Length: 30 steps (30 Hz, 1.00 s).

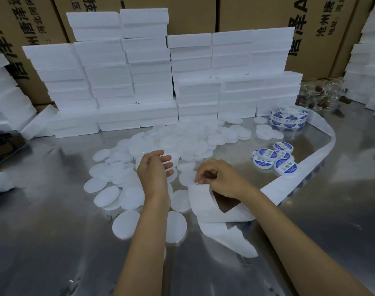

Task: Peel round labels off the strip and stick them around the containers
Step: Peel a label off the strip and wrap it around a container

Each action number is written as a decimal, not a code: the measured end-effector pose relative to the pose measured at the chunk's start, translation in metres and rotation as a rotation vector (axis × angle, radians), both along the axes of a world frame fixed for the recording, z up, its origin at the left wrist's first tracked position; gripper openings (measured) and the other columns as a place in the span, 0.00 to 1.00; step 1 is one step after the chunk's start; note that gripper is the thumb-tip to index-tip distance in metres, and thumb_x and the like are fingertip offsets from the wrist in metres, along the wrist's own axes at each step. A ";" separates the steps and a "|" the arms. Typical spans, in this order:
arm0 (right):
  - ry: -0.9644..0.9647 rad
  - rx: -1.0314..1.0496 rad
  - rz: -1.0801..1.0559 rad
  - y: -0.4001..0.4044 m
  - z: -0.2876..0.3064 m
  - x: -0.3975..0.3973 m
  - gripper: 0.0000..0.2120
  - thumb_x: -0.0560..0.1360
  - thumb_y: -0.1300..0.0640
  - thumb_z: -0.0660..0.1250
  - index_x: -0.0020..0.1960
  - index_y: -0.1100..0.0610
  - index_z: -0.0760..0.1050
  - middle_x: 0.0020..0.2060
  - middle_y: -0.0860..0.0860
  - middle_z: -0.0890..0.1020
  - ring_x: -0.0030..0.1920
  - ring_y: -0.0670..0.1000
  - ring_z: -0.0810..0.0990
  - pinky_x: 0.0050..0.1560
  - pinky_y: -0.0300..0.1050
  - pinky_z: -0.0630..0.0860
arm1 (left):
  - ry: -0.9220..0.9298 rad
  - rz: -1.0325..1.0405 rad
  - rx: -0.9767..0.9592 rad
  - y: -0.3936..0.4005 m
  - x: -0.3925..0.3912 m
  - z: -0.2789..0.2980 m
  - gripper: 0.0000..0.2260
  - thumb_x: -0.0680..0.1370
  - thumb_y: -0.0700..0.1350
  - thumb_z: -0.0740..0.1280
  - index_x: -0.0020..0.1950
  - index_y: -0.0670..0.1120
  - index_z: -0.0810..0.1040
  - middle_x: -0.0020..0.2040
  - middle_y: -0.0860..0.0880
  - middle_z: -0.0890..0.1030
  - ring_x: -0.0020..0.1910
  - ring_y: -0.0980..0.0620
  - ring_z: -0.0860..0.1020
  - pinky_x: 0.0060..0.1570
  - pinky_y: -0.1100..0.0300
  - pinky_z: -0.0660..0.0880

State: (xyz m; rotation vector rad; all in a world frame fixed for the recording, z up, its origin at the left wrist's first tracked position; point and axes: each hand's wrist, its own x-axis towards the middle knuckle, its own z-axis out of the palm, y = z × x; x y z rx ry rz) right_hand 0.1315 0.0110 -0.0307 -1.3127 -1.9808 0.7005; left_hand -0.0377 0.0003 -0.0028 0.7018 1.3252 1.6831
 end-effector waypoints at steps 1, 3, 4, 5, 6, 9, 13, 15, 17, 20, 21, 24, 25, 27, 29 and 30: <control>0.023 -0.021 -0.002 -0.001 0.001 0.000 0.06 0.74 0.65 0.71 0.43 0.56 0.83 0.48 0.49 0.81 0.52 0.49 0.78 0.54 0.37 0.72 | 0.006 -0.008 -0.001 0.000 0.000 0.000 0.14 0.80 0.36 0.54 0.48 0.46 0.79 0.45 0.46 0.83 0.42 0.48 0.80 0.37 0.61 0.78; 0.140 -0.088 -0.038 -0.002 0.005 0.002 0.03 0.76 0.62 0.69 0.45 0.55 0.81 0.51 0.46 0.82 0.55 0.45 0.77 0.57 0.36 0.70 | 0.022 -0.034 0.007 -0.001 0.001 0.001 0.13 0.81 0.36 0.56 0.48 0.47 0.79 0.46 0.46 0.83 0.44 0.48 0.81 0.39 0.61 0.79; 0.232 -0.106 -0.067 -0.003 0.008 0.004 0.03 0.77 0.61 0.68 0.47 0.55 0.80 0.50 0.46 0.82 0.54 0.43 0.78 0.55 0.34 0.71 | 0.037 -0.055 0.021 -0.002 0.001 0.002 0.13 0.81 0.37 0.57 0.48 0.47 0.80 0.47 0.46 0.83 0.46 0.48 0.81 0.40 0.61 0.79; 0.339 -0.117 -0.100 -0.004 0.011 0.006 0.02 0.78 0.60 0.67 0.48 0.56 0.79 0.49 0.46 0.82 0.52 0.42 0.78 0.53 0.34 0.71 | 0.055 -0.084 0.044 -0.002 0.002 0.003 0.12 0.81 0.37 0.58 0.49 0.47 0.80 0.48 0.46 0.83 0.47 0.48 0.81 0.42 0.61 0.79; 0.445 -0.133 -0.134 -0.006 0.014 0.008 0.02 0.79 0.60 0.66 0.48 0.55 0.78 0.47 0.46 0.82 0.50 0.43 0.78 0.52 0.34 0.72 | 0.080 -0.121 0.072 -0.003 0.003 0.004 0.11 0.81 0.37 0.59 0.49 0.48 0.81 0.49 0.46 0.83 0.50 0.48 0.82 0.44 0.61 0.79; 0.663 -0.225 -0.171 -0.012 0.025 0.015 0.04 0.81 0.60 0.63 0.52 0.56 0.76 0.47 0.49 0.82 0.50 0.47 0.80 0.52 0.42 0.74 | 0.186 -0.272 0.145 -0.007 0.009 0.008 0.07 0.80 0.41 0.66 0.53 0.51 0.82 0.55 0.50 0.84 0.55 0.52 0.82 0.53 0.59 0.79; 0.778 -0.312 -0.077 -0.020 0.032 0.019 0.10 0.82 0.59 0.60 0.58 0.61 0.77 0.54 0.56 0.84 0.54 0.50 0.82 0.52 0.44 0.72 | 0.320 -0.507 0.194 -0.015 0.021 0.010 0.12 0.78 0.51 0.71 0.61 0.59 0.79 0.50 0.64 0.84 0.51 0.63 0.82 0.51 0.67 0.79; 0.773 -0.321 -0.009 -0.025 0.035 0.020 0.13 0.82 0.57 0.61 0.61 0.61 0.77 0.56 0.56 0.84 0.56 0.50 0.82 0.52 0.43 0.73 | 0.361 -0.553 0.241 -0.019 0.026 0.009 0.14 0.79 0.50 0.71 0.64 0.58 0.78 0.53 0.60 0.84 0.53 0.60 0.82 0.51 0.65 0.80; 0.735 -0.301 -0.012 -0.029 0.037 0.020 0.11 0.81 0.56 0.63 0.60 0.58 0.79 0.55 0.54 0.85 0.56 0.50 0.83 0.53 0.44 0.76 | 0.330 -0.579 0.287 -0.023 0.029 0.010 0.13 0.81 0.46 0.69 0.65 0.53 0.78 0.57 0.51 0.84 0.56 0.53 0.83 0.51 0.63 0.80; 0.575 -0.205 -0.148 -0.036 0.040 0.025 0.07 0.77 0.54 0.69 0.54 0.53 0.81 0.49 0.49 0.86 0.52 0.50 0.83 0.55 0.47 0.77 | 0.266 -0.605 0.313 -0.025 0.030 0.010 0.13 0.83 0.41 0.64 0.67 0.51 0.75 0.58 0.49 0.84 0.55 0.49 0.84 0.50 0.60 0.81; 0.538 -0.176 -0.160 -0.040 0.041 0.029 0.06 0.76 0.54 0.71 0.53 0.53 0.81 0.49 0.49 0.86 0.52 0.52 0.83 0.55 0.46 0.76 | 0.239 -0.614 0.319 -0.025 0.030 0.010 0.14 0.84 0.40 0.62 0.68 0.52 0.74 0.57 0.49 0.85 0.54 0.48 0.85 0.50 0.58 0.82; 0.347 -0.208 0.035 -0.056 0.048 0.055 0.11 0.73 0.49 0.74 0.53 0.49 0.80 0.52 0.47 0.83 0.56 0.49 0.81 0.59 0.40 0.73 | 0.158 -0.602 0.323 -0.024 0.027 0.012 0.14 0.84 0.38 0.61 0.67 0.51 0.74 0.54 0.43 0.85 0.50 0.44 0.85 0.47 0.56 0.82; 0.215 -0.278 0.136 -0.063 0.049 0.063 0.15 0.70 0.45 0.76 0.54 0.46 0.79 0.54 0.43 0.82 0.57 0.45 0.80 0.60 0.39 0.72 | 0.129 -0.589 0.315 -0.023 0.026 0.013 0.14 0.84 0.37 0.60 0.66 0.50 0.75 0.53 0.42 0.85 0.48 0.44 0.85 0.45 0.56 0.82; -0.086 -0.423 0.254 -0.076 0.049 0.072 0.24 0.62 0.39 0.77 0.58 0.37 0.77 0.57 0.36 0.78 0.58 0.37 0.76 0.58 0.35 0.72 | 0.073 -0.570 0.292 -0.022 0.026 0.014 0.12 0.84 0.35 0.60 0.62 0.48 0.76 0.51 0.41 0.85 0.44 0.44 0.85 0.42 0.55 0.82; -0.291 -0.392 0.276 -0.081 0.040 0.070 0.24 0.63 0.40 0.78 0.58 0.36 0.76 0.58 0.34 0.75 0.60 0.34 0.72 0.59 0.32 0.69 | 0.034 -0.564 0.284 -0.022 0.026 0.016 0.11 0.82 0.34 0.61 0.60 0.47 0.77 0.50 0.40 0.85 0.41 0.44 0.84 0.40 0.55 0.82; -0.291 -0.330 0.252 -0.081 0.034 0.067 0.20 0.66 0.45 0.78 0.57 0.39 0.78 0.57 0.37 0.76 0.59 0.35 0.72 0.59 0.33 0.68 | 0.013 -0.568 0.286 -0.022 0.025 0.017 0.11 0.81 0.34 0.62 0.60 0.46 0.77 0.50 0.40 0.85 0.41 0.44 0.83 0.40 0.55 0.81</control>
